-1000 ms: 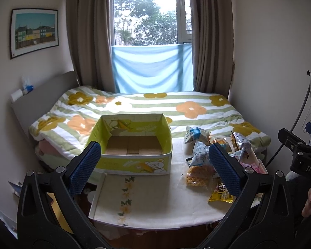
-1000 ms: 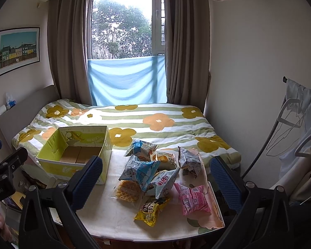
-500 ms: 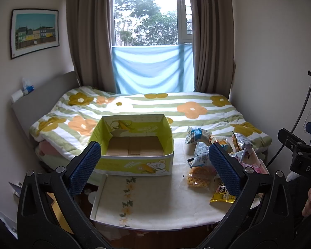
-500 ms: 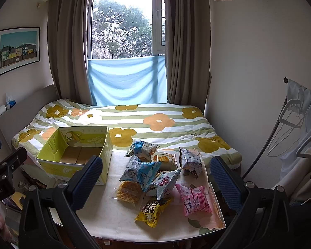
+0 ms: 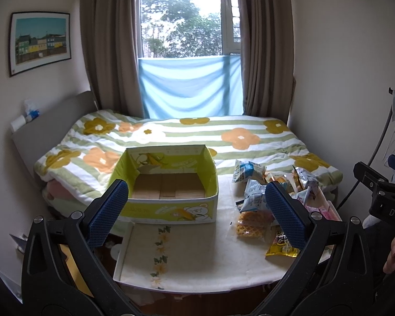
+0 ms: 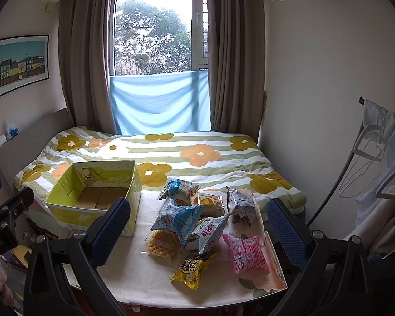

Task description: Organize snacks

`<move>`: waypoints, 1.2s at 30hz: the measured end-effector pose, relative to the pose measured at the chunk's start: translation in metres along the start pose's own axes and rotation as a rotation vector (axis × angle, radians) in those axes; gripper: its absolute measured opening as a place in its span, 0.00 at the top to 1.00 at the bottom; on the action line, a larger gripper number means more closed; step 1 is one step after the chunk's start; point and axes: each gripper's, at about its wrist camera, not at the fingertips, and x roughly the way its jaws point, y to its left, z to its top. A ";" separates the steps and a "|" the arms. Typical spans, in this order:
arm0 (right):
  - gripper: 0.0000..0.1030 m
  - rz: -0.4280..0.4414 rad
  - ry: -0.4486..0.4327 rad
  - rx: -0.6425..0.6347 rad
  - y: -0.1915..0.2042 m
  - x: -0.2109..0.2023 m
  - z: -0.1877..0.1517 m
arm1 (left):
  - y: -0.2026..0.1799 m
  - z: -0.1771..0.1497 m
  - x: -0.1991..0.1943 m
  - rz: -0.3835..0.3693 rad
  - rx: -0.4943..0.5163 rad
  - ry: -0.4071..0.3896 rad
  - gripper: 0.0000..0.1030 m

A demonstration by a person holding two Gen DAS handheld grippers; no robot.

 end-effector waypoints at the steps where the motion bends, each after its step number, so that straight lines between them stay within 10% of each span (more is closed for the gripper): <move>1: 0.00 0.001 0.005 0.009 0.000 0.001 0.000 | 0.000 0.001 0.002 -0.011 0.002 0.005 0.00; 13: 0.00 -0.111 0.128 0.035 -0.041 0.022 -0.032 | -0.044 -0.020 0.058 -0.184 0.075 0.154 0.00; 36: 0.00 0.189 0.562 -0.069 -0.135 0.223 -0.131 | -0.208 -0.173 0.215 -0.179 0.075 0.529 0.00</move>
